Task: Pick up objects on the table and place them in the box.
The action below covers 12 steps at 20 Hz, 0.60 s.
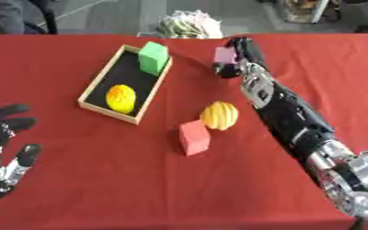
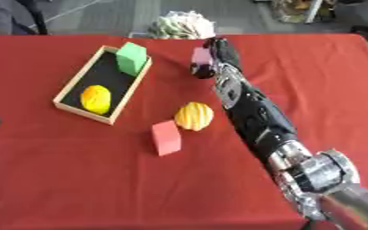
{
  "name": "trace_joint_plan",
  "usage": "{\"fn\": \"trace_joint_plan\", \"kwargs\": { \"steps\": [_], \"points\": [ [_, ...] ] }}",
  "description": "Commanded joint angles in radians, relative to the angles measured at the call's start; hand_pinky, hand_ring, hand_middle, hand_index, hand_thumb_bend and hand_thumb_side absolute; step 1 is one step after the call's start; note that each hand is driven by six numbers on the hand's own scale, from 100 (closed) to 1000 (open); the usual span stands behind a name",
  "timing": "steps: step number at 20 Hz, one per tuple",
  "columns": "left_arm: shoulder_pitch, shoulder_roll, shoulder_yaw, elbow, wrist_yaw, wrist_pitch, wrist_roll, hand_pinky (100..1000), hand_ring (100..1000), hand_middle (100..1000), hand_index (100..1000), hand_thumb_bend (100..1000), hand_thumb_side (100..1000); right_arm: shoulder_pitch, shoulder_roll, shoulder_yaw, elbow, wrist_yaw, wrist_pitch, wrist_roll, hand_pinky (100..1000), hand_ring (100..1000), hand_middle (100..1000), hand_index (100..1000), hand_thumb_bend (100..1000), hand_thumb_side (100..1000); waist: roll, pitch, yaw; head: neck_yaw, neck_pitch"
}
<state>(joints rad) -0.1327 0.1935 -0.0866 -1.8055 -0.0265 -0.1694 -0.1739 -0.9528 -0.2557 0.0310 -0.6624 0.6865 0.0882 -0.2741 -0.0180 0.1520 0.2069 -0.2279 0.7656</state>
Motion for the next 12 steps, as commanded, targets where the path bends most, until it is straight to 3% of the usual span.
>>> {"fn": "trace_joint_plan", "kwargs": {
  "steps": [1, 7, 12],
  "points": [
    [-0.009, 0.012, 0.006, -0.012, 0.002, -0.002, 0.0, 815, 735, 758, 815, 618, 459, -0.039, 0.003, 0.043, -0.106, -0.047, -0.051, 0.061, 516, 507, 507, 585, 301, 100, 0.013, -0.023, 0.004, -0.004, -0.003],
    [-0.013, 0.011, 0.002, -0.016, 0.005, -0.004, -0.005, 815, 735, 757, 815, 619, 458, -0.055, 0.063, 0.149, -0.242, -0.11, -0.127, 0.27, 569, 537, 534, 615, 273, 100, 0.014, -0.021, 0.037, -0.023, 0.0],
    [-0.019, 0.01, -0.002, -0.019, 0.01, -0.005, -0.01, 815, 734, 757, 815, 620, 456, -0.052, 0.125, 0.171, -0.228, -0.084, -0.16, 0.403, 606, 580, 573, 657, 262, 100, 0.015, -0.016, 0.076, -0.043, -0.001]
  ]
}}
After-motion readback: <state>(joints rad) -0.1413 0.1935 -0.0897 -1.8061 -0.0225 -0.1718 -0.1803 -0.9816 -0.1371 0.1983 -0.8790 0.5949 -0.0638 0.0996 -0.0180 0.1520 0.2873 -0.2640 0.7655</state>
